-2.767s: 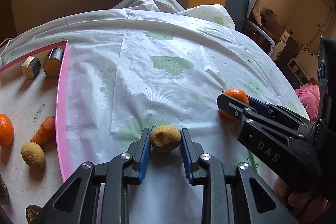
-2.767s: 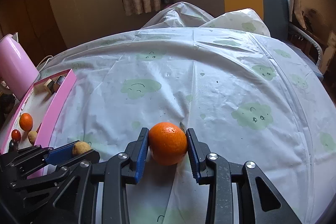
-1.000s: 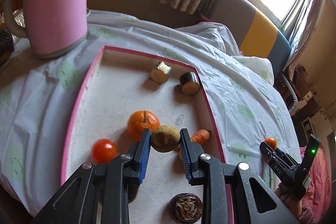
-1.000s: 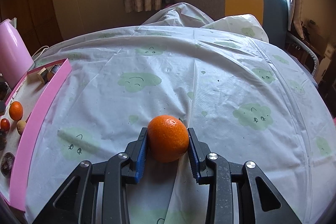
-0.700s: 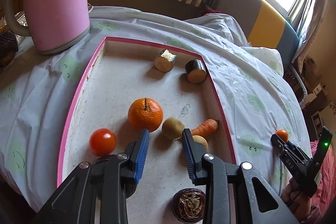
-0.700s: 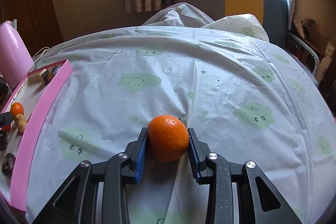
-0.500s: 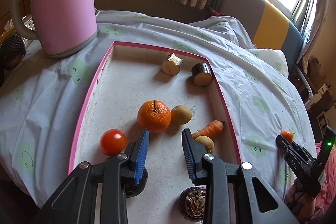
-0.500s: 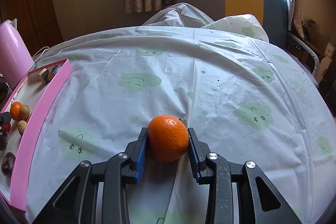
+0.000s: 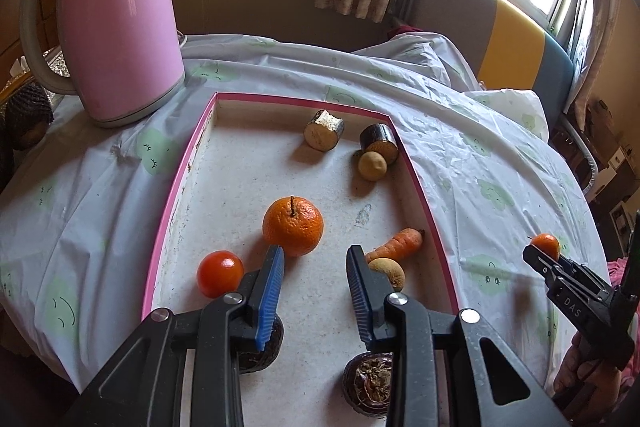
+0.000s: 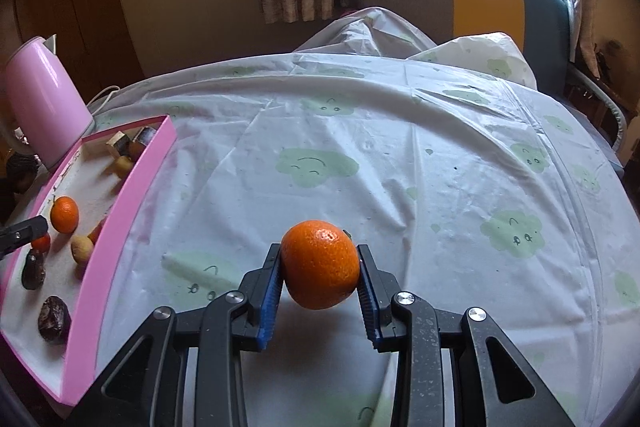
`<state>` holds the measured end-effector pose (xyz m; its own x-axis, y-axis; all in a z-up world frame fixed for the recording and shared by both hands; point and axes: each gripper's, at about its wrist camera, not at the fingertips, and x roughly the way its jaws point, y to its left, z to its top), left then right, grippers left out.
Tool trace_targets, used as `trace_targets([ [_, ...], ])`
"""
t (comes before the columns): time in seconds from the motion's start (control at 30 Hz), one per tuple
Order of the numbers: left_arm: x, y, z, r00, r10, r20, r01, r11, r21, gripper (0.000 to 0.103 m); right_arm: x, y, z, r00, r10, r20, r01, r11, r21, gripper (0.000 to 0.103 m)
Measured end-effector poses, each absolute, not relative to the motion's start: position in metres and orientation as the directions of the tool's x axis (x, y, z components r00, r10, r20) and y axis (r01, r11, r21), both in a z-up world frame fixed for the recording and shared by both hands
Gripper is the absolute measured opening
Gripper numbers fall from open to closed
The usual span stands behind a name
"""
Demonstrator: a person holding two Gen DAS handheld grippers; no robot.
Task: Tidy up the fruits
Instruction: 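Lower the mandarin into the tray and open the right gripper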
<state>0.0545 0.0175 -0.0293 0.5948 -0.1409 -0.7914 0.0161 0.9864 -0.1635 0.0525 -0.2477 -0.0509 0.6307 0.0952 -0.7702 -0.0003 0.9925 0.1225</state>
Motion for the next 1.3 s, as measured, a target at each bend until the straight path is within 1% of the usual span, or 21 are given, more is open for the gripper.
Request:
trace_targets([
  [0.2,0.053,0.018,-0.027,0.604,-0.133,-0.786,0.016,0.988,-0.155,0.033,0.059,-0.214,-0.035,0.613,0.243,-0.752,-0.118,0.969,0.217,0.035],
  [0.4,0.053,0.022,-0.022,0.62,-0.122,-0.775,0.013,0.989,-0.146,0.033,0.071,-0.168,-0.023,0.584,0.358,-0.728,-0.243,0.933,0.264,0.035],
  [0.53,0.053,0.028,-0.021,0.63,-0.107,-0.77,0.002,0.991,-0.135,0.033,0.081,-0.142,-0.017,0.561,0.406,-0.722,-0.305,0.912,0.276,0.035],
  [0.67,0.054,0.035,-0.021,0.632,-0.095,-0.769,-0.014,0.991,-0.134,0.033,0.093,-0.118,-0.016,0.545,0.423,-0.724,-0.358,0.898,0.255,0.035],
  [0.9,0.054,0.045,-0.024,0.633,-0.076,-0.771,-0.039,0.991,-0.13,0.033,0.113,-0.089,-0.034,0.492,0.432,-0.756,-0.397,0.884,0.247,0.037],
  [0.93,0.055,0.046,-0.024,0.633,-0.072,-0.771,-0.043,0.991,-0.127,0.033,0.115,-0.087,-0.036,0.486,0.435,-0.758,-0.396,0.883,0.252,0.041],
  [0.97,0.055,0.047,-0.024,0.633,-0.068,-0.771,-0.047,0.991,-0.125,0.033,0.116,-0.086,-0.038,0.483,0.436,-0.76,-0.393,0.883,0.257,0.047],
  [1.07,0.055,0.049,-0.024,0.633,-0.055,-0.772,-0.061,0.991,-0.121,0.034,0.114,-0.087,-0.036,0.491,0.445,-0.749,-0.385,0.882,0.271,0.057],
  [1.2,0.052,0.051,-0.021,0.642,-0.033,-0.766,-0.084,0.99,-0.113,0.034,0.103,-0.094,-0.025,0.531,0.431,-0.73,-0.363,0.894,0.264,0.061],
  [1.27,0.05,0.051,-0.019,0.647,-0.026,-0.762,-0.088,0.99,-0.109,0.034,0.096,-0.098,-0.02,0.557,0.414,-0.72,-0.34,0.904,0.257,0.071],
  [1.3,0.048,0.05,-0.018,0.65,-0.024,-0.76,-0.09,0.99,-0.108,0.035,0.092,-0.101,-0.018,0.57,0.407,-0.714,-0.33,0.909,0.255,0.072],
])
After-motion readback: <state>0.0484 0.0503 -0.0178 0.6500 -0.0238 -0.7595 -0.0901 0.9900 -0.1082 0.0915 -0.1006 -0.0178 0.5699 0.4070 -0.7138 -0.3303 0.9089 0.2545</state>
